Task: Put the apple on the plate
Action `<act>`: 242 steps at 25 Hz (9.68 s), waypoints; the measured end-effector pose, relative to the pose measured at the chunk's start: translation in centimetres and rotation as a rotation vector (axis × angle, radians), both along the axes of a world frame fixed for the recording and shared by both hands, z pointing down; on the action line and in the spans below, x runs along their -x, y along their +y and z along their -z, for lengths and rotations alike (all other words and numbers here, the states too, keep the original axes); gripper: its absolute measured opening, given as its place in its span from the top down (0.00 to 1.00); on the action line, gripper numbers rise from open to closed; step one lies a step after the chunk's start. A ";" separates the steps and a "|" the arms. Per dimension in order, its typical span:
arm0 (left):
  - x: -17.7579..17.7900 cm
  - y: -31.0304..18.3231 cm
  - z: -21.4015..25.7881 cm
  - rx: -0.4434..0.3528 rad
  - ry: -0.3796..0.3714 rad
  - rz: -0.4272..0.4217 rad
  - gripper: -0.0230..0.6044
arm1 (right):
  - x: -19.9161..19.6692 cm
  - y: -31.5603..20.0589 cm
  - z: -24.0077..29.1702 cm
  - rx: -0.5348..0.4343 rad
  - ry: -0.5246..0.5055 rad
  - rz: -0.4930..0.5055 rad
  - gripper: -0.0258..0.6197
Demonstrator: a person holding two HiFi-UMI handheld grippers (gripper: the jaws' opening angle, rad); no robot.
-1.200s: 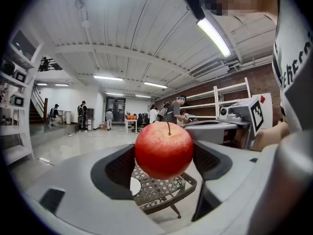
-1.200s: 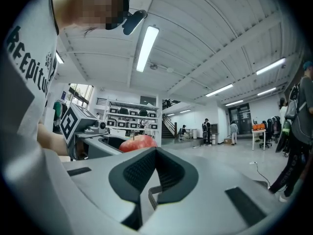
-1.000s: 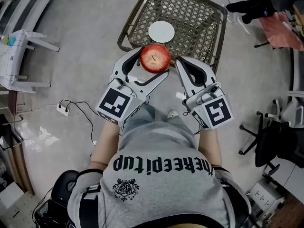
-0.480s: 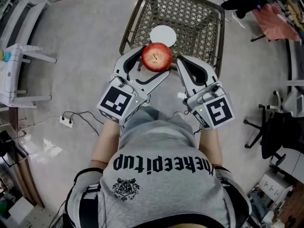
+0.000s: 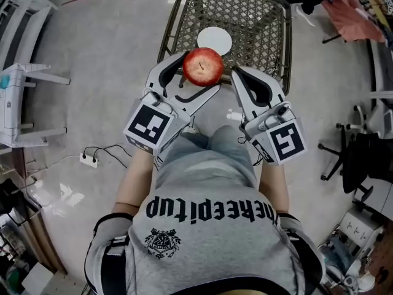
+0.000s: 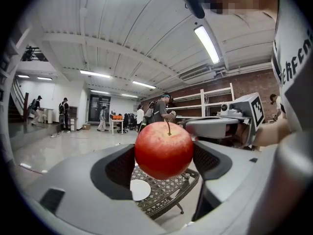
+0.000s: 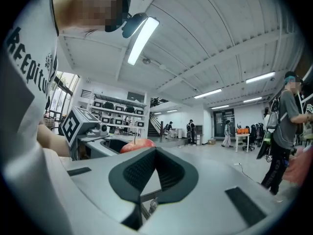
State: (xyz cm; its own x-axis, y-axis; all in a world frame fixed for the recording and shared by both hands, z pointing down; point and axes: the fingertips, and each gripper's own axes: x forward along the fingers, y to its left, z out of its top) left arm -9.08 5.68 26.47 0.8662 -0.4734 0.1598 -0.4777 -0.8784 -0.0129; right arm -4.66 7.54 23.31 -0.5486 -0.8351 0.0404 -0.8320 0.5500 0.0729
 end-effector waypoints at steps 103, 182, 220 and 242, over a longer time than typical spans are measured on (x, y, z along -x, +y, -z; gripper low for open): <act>-10.1 -21.1 -13.9 0.168 -0.189 -0.597 0.33 | -10.9 -19.5 -9.8 0.226 -0.094 -0.614 0.96; -11.6 -20.3 -33.8 0.297 -0.412 -0.671 0.33 | -10.9 -17.2 -16.4 0.399 -0.085 -0.655 0.96; -8.3 -21.6 -28.0 0.243 -0.340 -0.580 0.56 | -8.8 -17.7 -14.5 0.373 -0.061 -0.549 0.96; -5.5 -20.8 -17.7 0.130 -0.230 -0.272 0.94 | -6.5 -19.4 -9.9 0.252 -0.056 -0.284 0.96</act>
State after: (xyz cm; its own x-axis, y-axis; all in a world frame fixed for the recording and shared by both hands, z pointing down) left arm -3.55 -15.07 44.15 0.8921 -0.1940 0.4080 -0.2242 -0.9742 0.0270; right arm 1.84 -11.82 33.26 -0.3039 -0.9219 0.2404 -0.9527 0.2919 -0.0850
